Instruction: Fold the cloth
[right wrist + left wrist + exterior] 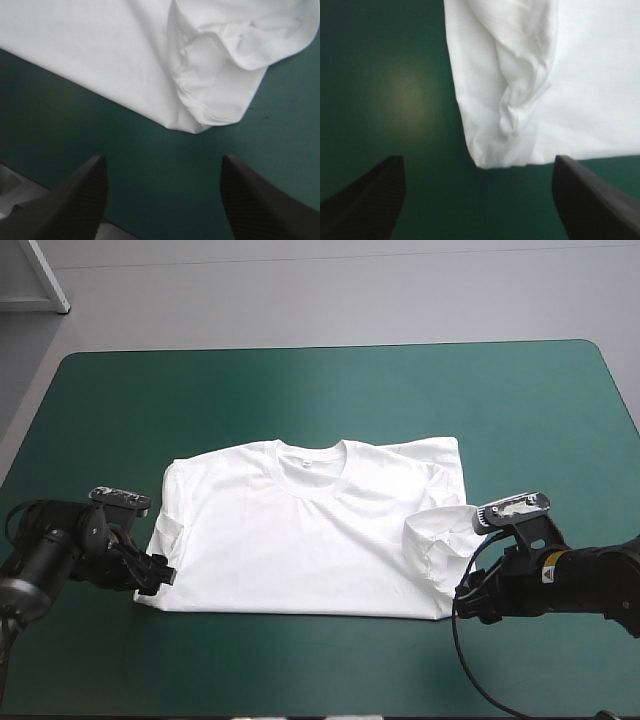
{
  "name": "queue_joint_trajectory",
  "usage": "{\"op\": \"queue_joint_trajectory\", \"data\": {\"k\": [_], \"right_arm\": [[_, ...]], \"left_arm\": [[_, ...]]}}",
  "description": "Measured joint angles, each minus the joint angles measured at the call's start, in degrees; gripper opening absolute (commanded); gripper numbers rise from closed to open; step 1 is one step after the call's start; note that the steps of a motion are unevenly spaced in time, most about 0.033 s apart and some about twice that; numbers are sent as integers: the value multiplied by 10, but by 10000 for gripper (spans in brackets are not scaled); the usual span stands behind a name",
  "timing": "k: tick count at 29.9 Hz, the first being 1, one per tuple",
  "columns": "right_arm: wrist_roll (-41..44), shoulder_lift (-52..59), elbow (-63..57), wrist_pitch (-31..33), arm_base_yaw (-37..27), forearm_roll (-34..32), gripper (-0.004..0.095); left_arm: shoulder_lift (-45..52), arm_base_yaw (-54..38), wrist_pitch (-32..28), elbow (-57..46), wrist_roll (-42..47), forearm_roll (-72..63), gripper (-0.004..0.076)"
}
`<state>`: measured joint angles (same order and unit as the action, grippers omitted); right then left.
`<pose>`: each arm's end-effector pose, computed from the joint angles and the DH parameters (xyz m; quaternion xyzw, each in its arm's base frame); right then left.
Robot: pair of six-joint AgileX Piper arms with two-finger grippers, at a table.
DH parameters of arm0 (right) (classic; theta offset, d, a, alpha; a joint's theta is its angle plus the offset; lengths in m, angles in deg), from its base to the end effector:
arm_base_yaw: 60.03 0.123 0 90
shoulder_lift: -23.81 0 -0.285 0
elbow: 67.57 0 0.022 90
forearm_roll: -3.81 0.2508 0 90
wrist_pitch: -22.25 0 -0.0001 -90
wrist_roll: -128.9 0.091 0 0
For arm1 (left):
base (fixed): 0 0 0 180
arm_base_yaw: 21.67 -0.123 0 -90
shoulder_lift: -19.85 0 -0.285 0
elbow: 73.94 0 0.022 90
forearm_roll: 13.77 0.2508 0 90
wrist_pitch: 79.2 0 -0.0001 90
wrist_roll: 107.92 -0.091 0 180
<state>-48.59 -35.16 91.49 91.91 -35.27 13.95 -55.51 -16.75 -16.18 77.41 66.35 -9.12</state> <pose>0.1226 0.0731 0.3556 -0.1777 0.9446 0.1472 0.2333 0.1969 -0.0103 0.2709 0.1063 0.9872 0.0388 0.1126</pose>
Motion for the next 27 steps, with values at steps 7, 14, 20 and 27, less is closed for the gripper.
{"op": "queue_joint_trajectory", "data": {"k": [7,14,20,27], "right_arm": [[3,0,-61,-12,0,-36,603],[2,-5,-102,-87,0,-45,603],[-25,-67,-126,-154,0,-48,603],[-59,-189,-127,-206,0,-27,560]], "left_arm": [[-98,0,-56,-10,0,-6,465],[-164,0,-52,-7,-12,-51,312],[-169,0,-47,-4,-27,-58,67],[-169,0,-48,-4,-30,-58,19]]}}
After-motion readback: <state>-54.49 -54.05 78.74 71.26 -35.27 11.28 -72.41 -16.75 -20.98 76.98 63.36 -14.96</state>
